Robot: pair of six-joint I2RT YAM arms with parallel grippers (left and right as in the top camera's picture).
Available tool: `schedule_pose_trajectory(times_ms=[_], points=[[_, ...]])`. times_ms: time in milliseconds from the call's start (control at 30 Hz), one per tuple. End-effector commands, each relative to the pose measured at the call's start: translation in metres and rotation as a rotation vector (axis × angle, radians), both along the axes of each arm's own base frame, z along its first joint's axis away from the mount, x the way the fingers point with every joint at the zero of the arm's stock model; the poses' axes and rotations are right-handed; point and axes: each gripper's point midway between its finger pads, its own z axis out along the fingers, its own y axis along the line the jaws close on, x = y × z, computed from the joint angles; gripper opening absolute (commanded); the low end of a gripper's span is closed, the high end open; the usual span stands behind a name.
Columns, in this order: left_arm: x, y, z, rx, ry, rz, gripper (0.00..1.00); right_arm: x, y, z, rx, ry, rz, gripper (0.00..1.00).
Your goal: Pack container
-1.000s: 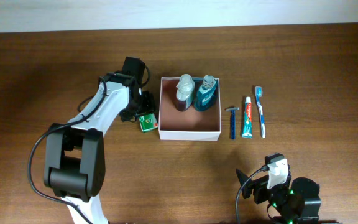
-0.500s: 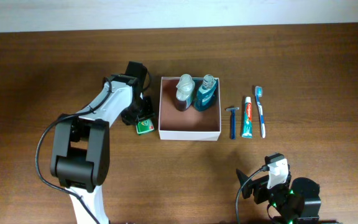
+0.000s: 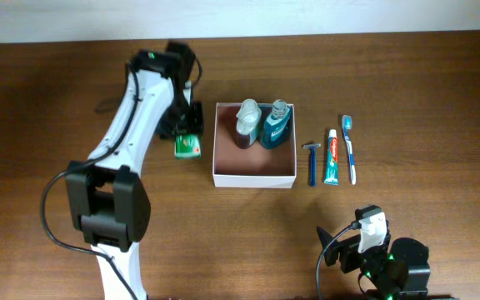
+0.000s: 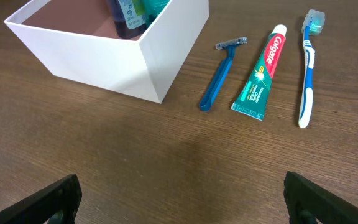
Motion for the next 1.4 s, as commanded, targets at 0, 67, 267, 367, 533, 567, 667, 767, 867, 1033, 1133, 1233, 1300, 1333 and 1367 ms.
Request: schedule_pose_trajectory(times_ms=[0,67,267,367,533,567,667,767,867,1033,1133,1233,1300,1333,1367], points=[[0.011,-0.022,0.037,-0.034,-0.114,-0.114,0.25,-0.001,0.003,0.0,0.012,-0.003,0.012,0.99],[0.016,-0.034,0.041,-0.045,-0.152,-0.137,0.26,-0.001,0.003,0.0,0.012,-0.003,0.012,0.99],[0.012,-0.064,0.022,-0.05,-0.144,-0.19,0.26,-0.001,0.003,0.0,0.012,-0.003,0.012,0.99],[0.005,-0.079,0.01,-0.046,-0.124,-0.215,0.26,-0.001,0.003,0.0,0.012,-0.003,0.012,0.99],[0.003,-0.084,-0.003,-0.013,-0.111,-0.189,0.36,-0.001,0.003,0.0,0.012,-0.003,0.012,0.99],[0.003,-0.084,-0.004,-0.012,-0.109,-0.189,0.38,-0.001,0.003,0.0,0.012,-0.003,0.012,0.99],[0.004,-0.083,-0.005,-0.012,-0.109,-0.187,0.44,-0.001,0.003,0.0,0.012,-0.003,0.012,0.99],[0.006,-0.084,-0.004,-0.015,-0.116,-0.186,0.58,-0.001,0.003,0.0,0.012,-0.003,0.012,0.99],[0.007,-0.081,0.0,-0.017,-0.12,-0.18,0.78,-0.001,0.003,0.0,0.012,-0.003,0.012,0.99],[0.013,-0.072,0.017,-0.023,-0.138,-0.156,0.83,-0.001,0.003,0.0,0.012,-0.003,0.012,0.99],[0.018,-0.061,0.034,-0.026,-0.156,-0.133,0.83,-0.001,0.003,0.0,0.012,-0.003,0.012,0.99],[0.026,-0.041,0.063,-0.031,-0.198,-0.1,0.83,-0.001,0.003,0.0,0.012,-0.003,0.012,0.99],[0.031,-0.024,0.084,-0.034,-0.233,-0.077,0.83,-0.001,0.003,0.0,0.012,-0.003,0.012,0.99],[0.033,-0.014,0.095,-0.036,-0.251,-0.055,0.83,-0.001,0.003,0.0,0.012,-0.003,0.012,0.99],[0.034,-0.004,0.106,-0.038,-0.269,-0.033,0.84,-0.001,0.003,0.0,0.012,-0.003,0.012,0.99]])
